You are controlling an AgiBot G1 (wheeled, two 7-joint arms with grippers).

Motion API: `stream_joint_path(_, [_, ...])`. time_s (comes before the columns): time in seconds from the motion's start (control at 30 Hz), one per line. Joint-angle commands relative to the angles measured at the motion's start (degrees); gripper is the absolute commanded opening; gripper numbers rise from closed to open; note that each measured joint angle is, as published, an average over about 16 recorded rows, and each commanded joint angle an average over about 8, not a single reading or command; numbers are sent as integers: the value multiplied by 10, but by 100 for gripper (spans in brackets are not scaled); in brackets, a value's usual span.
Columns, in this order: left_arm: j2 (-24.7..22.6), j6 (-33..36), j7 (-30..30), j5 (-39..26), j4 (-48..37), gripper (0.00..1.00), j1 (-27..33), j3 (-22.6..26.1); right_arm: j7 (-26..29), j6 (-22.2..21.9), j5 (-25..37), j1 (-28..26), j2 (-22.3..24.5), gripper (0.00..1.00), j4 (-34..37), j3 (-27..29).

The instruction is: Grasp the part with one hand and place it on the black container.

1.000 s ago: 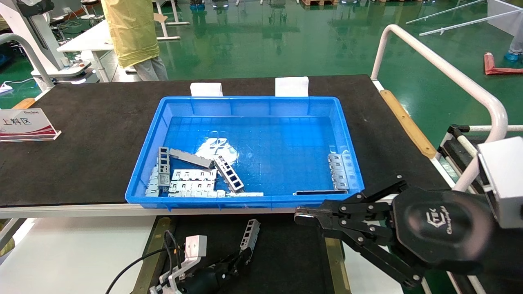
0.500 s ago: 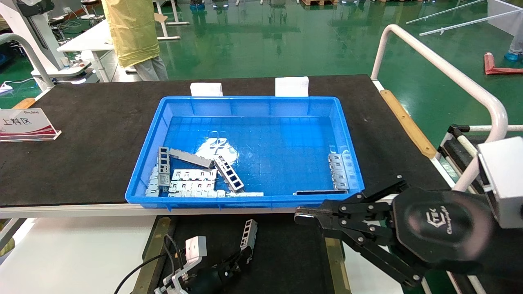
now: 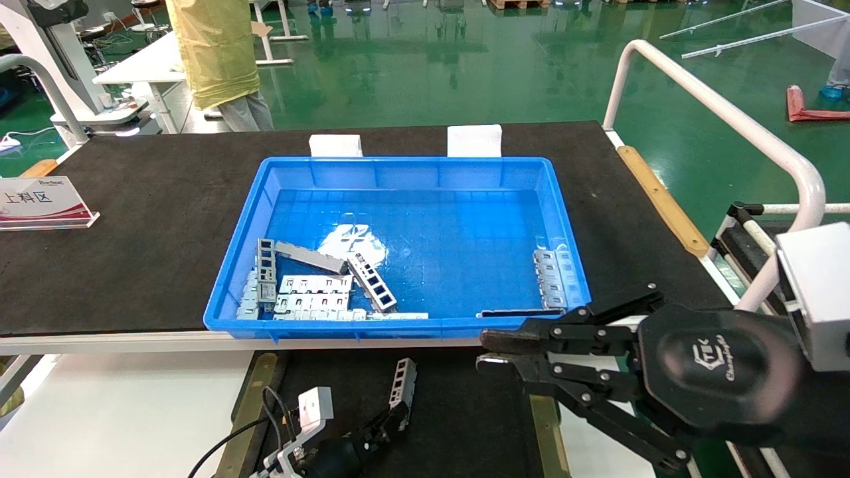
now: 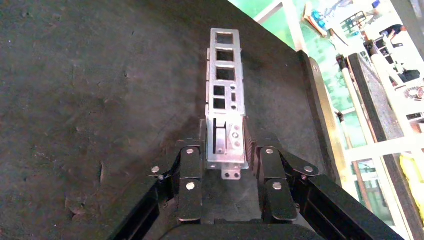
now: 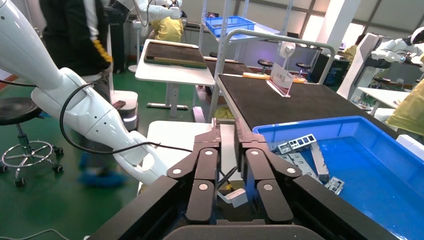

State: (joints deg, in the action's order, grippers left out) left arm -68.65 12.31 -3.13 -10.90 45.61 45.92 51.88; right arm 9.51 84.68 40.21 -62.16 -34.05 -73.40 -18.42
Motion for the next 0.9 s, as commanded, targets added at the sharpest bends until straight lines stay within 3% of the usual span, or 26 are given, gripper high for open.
stream_joint_path(0.03, [0,-1,0,1,1,100,-1,-1,0,0,0,0,0,100,0,0])
stream_joint_path(0.43, [32,23,27,-30,43,100,-2,16,0,0,0,0,0,100,0,0])
stream_joint_path(0.9, [156,112,68,-101,157,100,6,66,0,0,0,0,0,100,0,-1])
